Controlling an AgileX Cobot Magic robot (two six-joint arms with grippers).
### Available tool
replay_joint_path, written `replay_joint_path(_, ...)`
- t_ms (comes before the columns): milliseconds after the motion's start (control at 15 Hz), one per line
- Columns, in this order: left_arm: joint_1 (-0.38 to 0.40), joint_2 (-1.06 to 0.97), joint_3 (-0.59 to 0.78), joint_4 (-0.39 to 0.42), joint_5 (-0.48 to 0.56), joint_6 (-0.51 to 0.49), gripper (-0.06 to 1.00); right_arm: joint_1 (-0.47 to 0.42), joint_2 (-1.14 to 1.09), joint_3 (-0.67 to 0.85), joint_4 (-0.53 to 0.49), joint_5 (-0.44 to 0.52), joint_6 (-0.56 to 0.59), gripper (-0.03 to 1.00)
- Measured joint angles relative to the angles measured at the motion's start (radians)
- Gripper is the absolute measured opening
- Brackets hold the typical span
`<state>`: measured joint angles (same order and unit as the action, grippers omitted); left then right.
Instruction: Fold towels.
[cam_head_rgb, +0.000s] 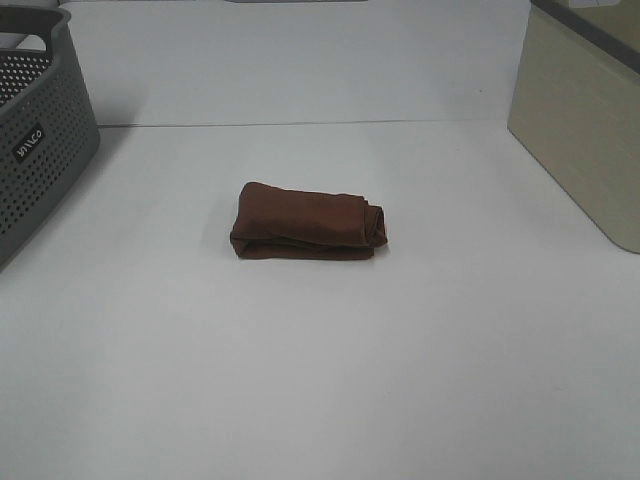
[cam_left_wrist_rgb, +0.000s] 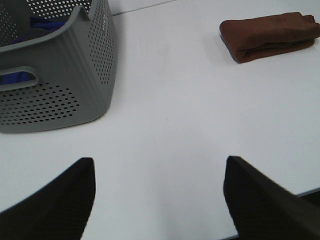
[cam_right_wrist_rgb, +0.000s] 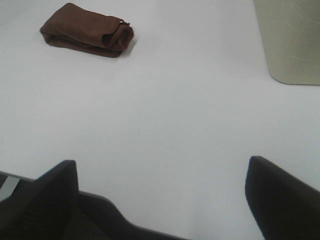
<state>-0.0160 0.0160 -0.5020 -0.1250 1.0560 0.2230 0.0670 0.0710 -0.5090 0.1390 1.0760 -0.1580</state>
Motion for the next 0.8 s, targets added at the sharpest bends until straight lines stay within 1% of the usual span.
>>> replay_joint_path(133, 0.002, -0.02, 0.0, 0.0, 0.0, 0.001, 0.69, -0.044, 0.0, 0.0, 0.002, -0.001, 0.0, 0.85)
replay_joint_path(800, 0.002, -0.02, 0.0, 0.0, 0.0, 0.001, 0.69, -0.048, -0.077, 0.002, 0.007, -0.001, 0.001, 0.85)
